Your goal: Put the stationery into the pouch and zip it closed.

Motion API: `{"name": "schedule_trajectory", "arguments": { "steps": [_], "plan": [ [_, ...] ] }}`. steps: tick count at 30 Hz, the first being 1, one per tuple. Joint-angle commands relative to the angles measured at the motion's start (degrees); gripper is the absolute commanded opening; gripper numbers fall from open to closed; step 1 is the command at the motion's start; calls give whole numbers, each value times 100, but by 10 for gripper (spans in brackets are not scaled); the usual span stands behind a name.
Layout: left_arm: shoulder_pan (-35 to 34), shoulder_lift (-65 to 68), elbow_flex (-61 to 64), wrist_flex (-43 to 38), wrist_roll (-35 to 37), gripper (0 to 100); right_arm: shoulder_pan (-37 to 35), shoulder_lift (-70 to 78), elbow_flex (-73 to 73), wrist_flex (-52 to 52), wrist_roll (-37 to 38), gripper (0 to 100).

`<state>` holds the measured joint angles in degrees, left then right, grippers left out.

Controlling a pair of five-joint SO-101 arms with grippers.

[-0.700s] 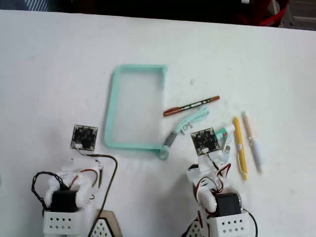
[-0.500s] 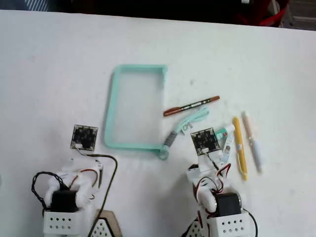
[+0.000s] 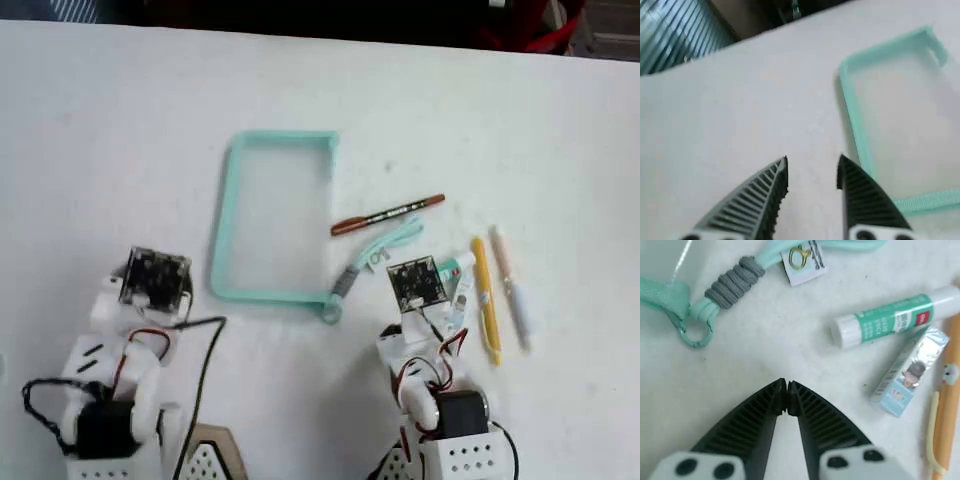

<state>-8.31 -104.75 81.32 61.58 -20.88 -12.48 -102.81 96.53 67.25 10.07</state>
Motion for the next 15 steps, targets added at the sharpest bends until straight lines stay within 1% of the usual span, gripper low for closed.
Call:
{"name": "schedule_trajectory", "arguments": {
  "steps": [1,3,4,5,7,9,10,11,15],
  "plan": [
    [136,22,-132,-211,114,254,-13,-31,35,-734,44,25],
    [163,22,229,-527,290,247,-48,-31,-9,-1165,70,25],
    [163,22,422,-765,422,241,-48,-31,-62,-1385,229,25],
    [127,22,615,-1002,545,234,-31,-31,-141,-1525,545,25],
    [119,22,985,-1371,677,224,-4,-31,-316,-1684,1688,25],
    [110,22,1213,-1556,659,222,-22,-31,-440,-1719,2927,25],
    [75,22,1275,-1582,563,222,-48,-31,-501,-1719,3314,25],
    [40,22,1319,-1582,440,222,-119,-22,-589,-1701,3358,25],
    [48,22,1503,-1582,53,222,-444,40,-1310,-1165,2760,29]
  ]
}}
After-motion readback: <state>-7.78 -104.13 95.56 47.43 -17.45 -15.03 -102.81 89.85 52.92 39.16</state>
